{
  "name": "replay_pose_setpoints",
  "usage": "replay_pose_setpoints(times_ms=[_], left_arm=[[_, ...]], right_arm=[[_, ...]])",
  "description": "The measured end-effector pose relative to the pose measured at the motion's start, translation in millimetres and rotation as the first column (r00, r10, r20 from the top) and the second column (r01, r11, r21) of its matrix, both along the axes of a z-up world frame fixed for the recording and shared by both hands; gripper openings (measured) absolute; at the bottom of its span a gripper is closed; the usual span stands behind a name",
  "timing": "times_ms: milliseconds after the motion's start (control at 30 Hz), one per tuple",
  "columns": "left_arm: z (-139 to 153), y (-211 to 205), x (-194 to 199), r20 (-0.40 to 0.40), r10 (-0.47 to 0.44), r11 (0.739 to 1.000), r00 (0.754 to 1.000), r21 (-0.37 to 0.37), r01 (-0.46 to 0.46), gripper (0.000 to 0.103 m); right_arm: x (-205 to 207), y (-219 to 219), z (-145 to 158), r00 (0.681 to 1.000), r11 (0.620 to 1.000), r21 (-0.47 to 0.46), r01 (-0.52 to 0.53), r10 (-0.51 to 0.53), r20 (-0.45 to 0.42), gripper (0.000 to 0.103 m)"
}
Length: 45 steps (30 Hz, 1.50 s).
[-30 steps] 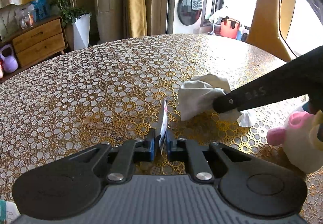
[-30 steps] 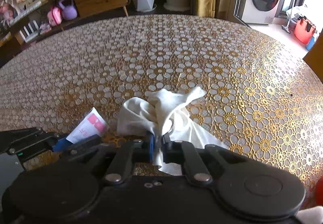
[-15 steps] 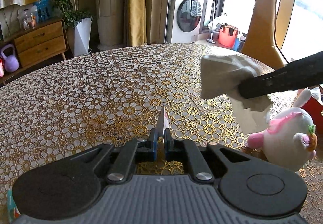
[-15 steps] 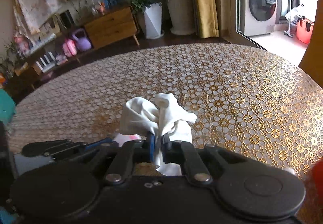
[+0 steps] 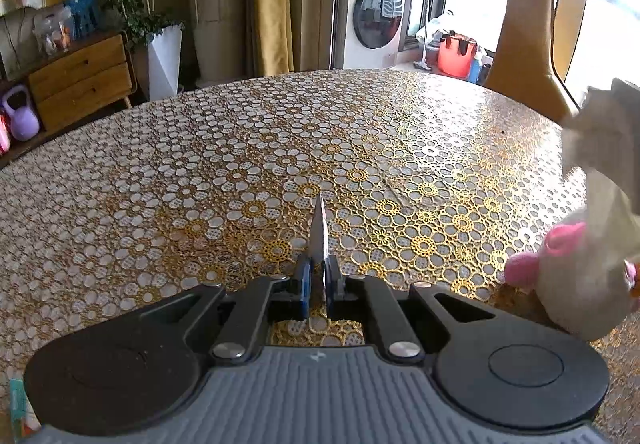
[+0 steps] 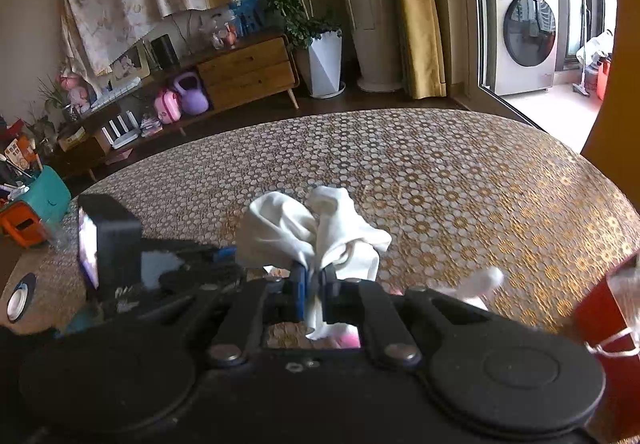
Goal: Organize soft objects
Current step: 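Carry the wipes pack with the left tool and the cloth with the right tool to the red box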
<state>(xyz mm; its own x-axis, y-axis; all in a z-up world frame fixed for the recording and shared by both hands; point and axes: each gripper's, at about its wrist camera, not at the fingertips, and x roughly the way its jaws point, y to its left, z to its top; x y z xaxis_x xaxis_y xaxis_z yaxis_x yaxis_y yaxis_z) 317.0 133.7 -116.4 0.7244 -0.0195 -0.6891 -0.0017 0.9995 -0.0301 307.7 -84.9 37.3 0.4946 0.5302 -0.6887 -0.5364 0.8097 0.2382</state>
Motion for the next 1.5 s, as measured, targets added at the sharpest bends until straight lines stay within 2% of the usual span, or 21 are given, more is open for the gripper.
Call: replay_pose_setpoints(times_ms=[167, 467, 767, 933, 1200, 1500], left_arm=[[-6.6, 2.4, 9.5, -0.022, -0.001, 0.999, 1.0, -0.039, 0.0, 0.007], [-18.6, 1.5, 26.3, -0.043, 0.002, 1.0, 0.999, -0.025, -0.003, 0.007], [-20.9, -1.2, 39.2, -0.016, 0.012, 1.0, 1.0, -0.015, -0.013, 0.007], [-20.3, -6.3, 45.0, 0.002, -0.005, 1.0, 1.0, 0.016, 0.005, 0.007], [-16.5, -8.6, 42.3, 0.022, 0.026, 1.0, 0.999, 0.009, -0.026, 0.005], [14.6, -13.1, 19.0, 0.058, 0.054, 0.995, 0.997, -0.09, -0.049, 0.005]], right_arm=[[0.5, -8.0, -2.4, 1.0, 1.0, -0.015, -0.002, 0.002, -0.012, 0.007], [0.2, -10.7, -14.2, 0.999, 1.0, 0.003, -0.01, 0.011, -0.035, 0.007], [0.2, -12.9, -25.9, 0.998, 1.0, 0.009, -0.019, 0.02, -0.066, 0.007], [-1.6, -12.9, -33.4, 0.997, 1.0, 0.008, -0.02, 0.021, -0.074, 0.007], [-12.3, -26.5, -29.5, 0.998, 1.0, 0.024, 0.0, 0.002, -0.064, 0.007], [-30.2, -71.0, -13.0, 0.998, 0.997, 0.061, 0.054, -0.051, -0.046, 0.007]])
